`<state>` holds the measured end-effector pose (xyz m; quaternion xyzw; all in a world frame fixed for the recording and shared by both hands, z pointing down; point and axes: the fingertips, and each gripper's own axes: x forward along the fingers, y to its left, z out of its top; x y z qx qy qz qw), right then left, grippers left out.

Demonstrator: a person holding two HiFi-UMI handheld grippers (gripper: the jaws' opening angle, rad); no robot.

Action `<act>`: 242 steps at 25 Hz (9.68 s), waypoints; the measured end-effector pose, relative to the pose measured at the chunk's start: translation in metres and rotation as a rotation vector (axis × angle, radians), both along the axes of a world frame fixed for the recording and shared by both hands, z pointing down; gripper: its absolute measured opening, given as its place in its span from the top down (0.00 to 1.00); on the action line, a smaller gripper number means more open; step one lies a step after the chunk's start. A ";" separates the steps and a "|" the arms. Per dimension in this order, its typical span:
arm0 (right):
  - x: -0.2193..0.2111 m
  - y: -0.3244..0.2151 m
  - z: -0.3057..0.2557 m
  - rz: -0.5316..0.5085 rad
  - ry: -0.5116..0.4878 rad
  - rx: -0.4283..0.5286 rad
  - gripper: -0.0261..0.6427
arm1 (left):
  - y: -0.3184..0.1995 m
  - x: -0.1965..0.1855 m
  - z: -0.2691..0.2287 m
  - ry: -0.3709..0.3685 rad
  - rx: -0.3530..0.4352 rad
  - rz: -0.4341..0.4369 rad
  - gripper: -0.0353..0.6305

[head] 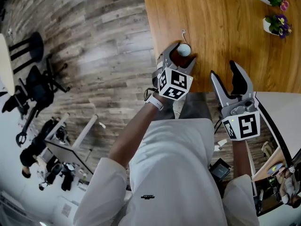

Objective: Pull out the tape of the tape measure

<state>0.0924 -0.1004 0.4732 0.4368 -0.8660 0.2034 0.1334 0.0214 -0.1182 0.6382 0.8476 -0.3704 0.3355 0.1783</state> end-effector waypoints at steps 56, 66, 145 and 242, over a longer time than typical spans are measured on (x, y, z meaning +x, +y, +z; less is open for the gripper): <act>-0.030 -0.009 -0.033 -0.004 -0.004 0.068 0.57 | 0.009 -0.043 -0.082 0.094 0.065 -0.028 0.59; -0.031 -0.011 -0.054 0.008 0.006 0.101 0.57 | 0.013 -0.053 -0.149 0.152 0.145 0.004 0.59; -0.083 0.038 -0.128 -0.172 0.235 0.221 0.95 | 0.092 -0.092 -0.329 0.193 0.371 0.258 0.59; 0.156 -0.009 -0.087 0.417 0.382 0.029 0.95 | 0.036 -0.133 -0.281 0.136 0.308 0.121 0.59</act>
